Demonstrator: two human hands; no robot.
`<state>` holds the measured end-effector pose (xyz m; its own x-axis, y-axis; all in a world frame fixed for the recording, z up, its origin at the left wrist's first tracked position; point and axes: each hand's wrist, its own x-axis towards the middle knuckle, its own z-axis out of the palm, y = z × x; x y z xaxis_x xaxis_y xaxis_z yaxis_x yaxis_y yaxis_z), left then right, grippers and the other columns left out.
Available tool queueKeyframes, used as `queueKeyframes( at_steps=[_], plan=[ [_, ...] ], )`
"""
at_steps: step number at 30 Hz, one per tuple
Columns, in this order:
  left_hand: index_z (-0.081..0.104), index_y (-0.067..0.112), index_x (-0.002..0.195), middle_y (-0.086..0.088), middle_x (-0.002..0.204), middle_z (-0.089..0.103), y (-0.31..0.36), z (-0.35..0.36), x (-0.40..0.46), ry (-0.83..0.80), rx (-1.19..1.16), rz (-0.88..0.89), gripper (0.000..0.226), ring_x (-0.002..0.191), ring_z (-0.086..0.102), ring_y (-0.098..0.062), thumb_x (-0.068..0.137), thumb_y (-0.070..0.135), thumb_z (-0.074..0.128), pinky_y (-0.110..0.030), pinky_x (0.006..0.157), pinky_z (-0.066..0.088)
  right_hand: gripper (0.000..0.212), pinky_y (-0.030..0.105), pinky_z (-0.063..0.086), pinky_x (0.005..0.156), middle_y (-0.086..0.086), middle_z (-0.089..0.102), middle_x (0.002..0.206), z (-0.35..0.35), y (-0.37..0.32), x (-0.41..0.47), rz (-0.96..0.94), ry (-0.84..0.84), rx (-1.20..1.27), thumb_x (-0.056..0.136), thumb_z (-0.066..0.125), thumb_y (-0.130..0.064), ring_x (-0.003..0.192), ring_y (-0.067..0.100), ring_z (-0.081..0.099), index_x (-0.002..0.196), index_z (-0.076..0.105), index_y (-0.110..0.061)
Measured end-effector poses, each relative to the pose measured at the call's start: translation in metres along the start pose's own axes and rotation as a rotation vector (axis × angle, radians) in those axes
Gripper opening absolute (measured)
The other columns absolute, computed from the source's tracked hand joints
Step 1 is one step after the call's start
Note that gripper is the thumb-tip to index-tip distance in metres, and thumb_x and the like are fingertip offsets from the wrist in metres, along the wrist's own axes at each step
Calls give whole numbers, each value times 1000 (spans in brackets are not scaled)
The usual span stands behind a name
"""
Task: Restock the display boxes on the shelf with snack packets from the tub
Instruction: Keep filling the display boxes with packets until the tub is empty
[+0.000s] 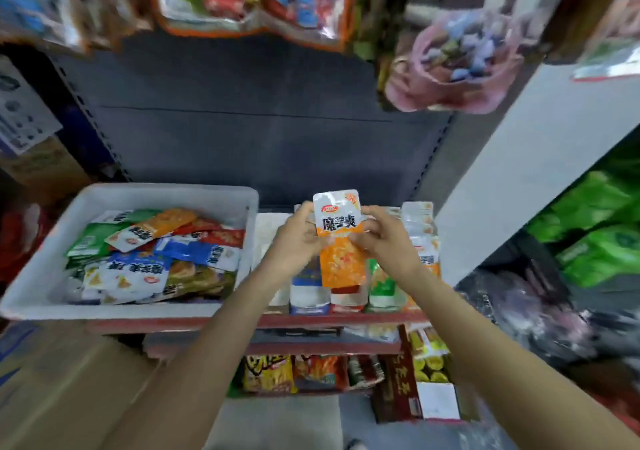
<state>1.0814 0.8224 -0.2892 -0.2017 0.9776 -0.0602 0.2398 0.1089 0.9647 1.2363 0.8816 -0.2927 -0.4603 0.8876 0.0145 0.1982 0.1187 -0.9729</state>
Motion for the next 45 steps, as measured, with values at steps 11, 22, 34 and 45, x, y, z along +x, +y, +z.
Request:
queueKeyframes(
  at_steps=[11,22,34,45],
  plan=[
    [56,12,115,5,84,59,32,136,40,-95,236,33,33,81,59,-14,84,6,65,-30,78,50,32,48,53,68,1,63,78,-141,47,-11,87,169,-187,82,65,4,68,26,61,83,58,-27],
    [46,13,78,-1,81,58,17,181,54,-73,537,-38,20,77,57,-17,88,12,63,-26,67,40,33,27,34,55,-2,42,59,-162,97,-13,255,161,-297,81,69,-5,57,12,37,64,41,-13],
    [54,12,105,-5,113,63,-1,203,51,61,579,103,20,97,61,-18,89,2,59,-28,78,53,37,33,49,71,10,60,102,-156,107,-8,197,51,-519,82,69,-8,88,25,59,114,52,-13],
    [57,17,120,-4,124,50,-10,193,65,71,860,155,33,115,48,-20,88,16,64,-29,93,44,45,38,53,85,10,45,123,-151,112,-1,133,58,-656,89,62,-12,104,26,56,129,43,-19]
  ],
)
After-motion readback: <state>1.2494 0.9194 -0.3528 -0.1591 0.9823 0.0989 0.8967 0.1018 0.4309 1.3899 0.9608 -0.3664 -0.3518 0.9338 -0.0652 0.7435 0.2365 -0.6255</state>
